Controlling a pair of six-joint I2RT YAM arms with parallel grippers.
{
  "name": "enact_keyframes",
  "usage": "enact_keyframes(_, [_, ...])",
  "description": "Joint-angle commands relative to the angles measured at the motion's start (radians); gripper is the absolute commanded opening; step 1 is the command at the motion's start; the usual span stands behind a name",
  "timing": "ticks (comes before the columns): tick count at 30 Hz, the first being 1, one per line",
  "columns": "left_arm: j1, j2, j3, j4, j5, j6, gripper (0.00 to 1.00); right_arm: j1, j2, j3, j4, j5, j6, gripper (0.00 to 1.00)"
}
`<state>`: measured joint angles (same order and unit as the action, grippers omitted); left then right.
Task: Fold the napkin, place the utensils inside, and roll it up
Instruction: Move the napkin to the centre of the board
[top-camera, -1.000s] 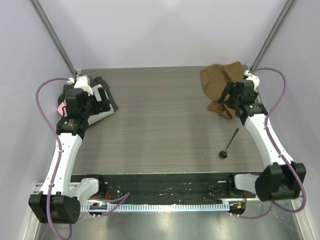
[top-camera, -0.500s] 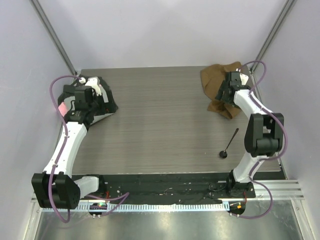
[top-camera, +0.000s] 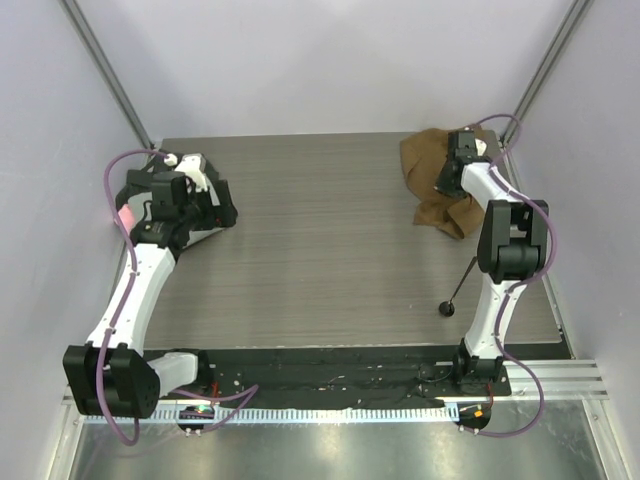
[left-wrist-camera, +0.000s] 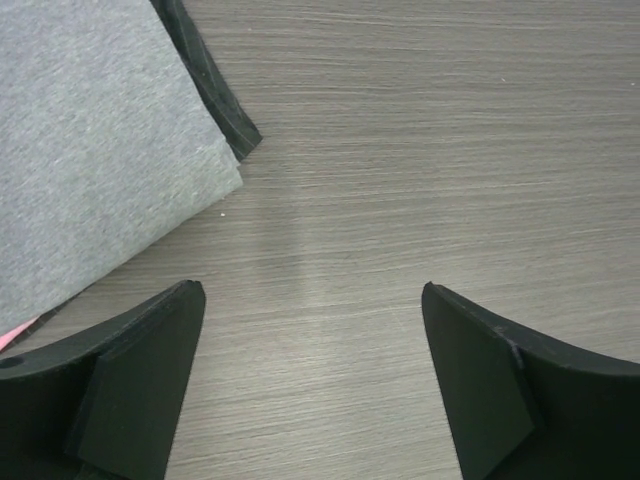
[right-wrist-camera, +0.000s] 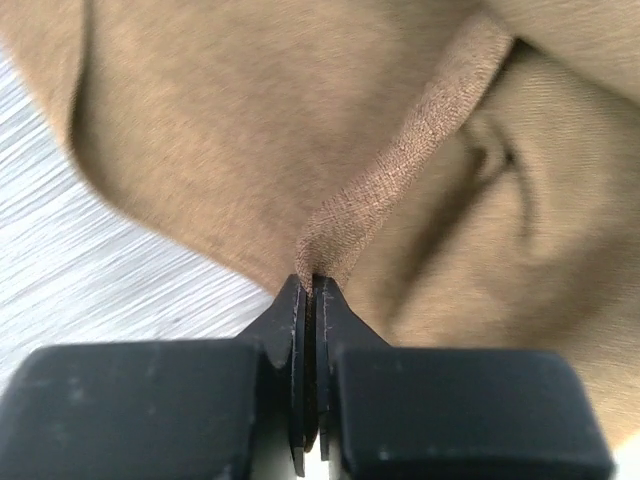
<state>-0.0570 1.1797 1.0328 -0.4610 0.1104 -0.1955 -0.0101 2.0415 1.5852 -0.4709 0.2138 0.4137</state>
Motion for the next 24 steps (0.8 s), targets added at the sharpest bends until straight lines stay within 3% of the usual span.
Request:
enact_keyframes(1, [-0.015,-0.066,0.010,0.038,0.044,0.024,0.90,0.093,-0.040,0.029,0.009,-0.129,0.042,0.01])
enact_keyframes(5, [-0.095,-0.115,-0.007,0.022,-0.017,-0.044,0.88,0.336,-0.046,0.033,0.032,-0.162,0.086,0.01])
enact_keyframes(8, [-0.205,-0.155,-0.043,0.012,-0.104,-0.136,0.91,0.453,-0.009,0.102,0.034,-0.200,0.126,0.01])
enact_keyframes(11, [-0.262,-0.199,-0.183,0.089,-0.075,-0.292,0.93,0.559,0.031,0.202,0.023,-0.202,0.132,0.24])
enact_keyframes(12, [-0.276,-0.204,-0.268,0.166,-0.063,-0.358,0.93,0.582,0.035,0.228,0.008,-0.235,0.129,0.42])
enact_keyframes(14, [-0.345,-0.209,-0.341,0.220,-0.090,-0.401,0.93,0.601,-0.006,0.240,-0.037,-0.225,0.120,0.51])
enact_keyframes(17, [-0.434,-0.193,-0.436,0.283,-0.181,-0.435,0.93,0.607,-0.171,0.099,-0.035,-0.151,0.106,0.63])
enact_keyframes(20, [-0.461,-0.154,-0.503,0.334,-0.218,-0.498,0.92,0.607,-0.346,-0.063,-0.067,-0.075,0.102,0.65])
enact_keyframes(24, [-0.495,-0.164,-0.554,0.269,-0.331,-0.571,0.85,0.608,-0.547,-0.273,-0.084,-0.054,0.111,0.66])
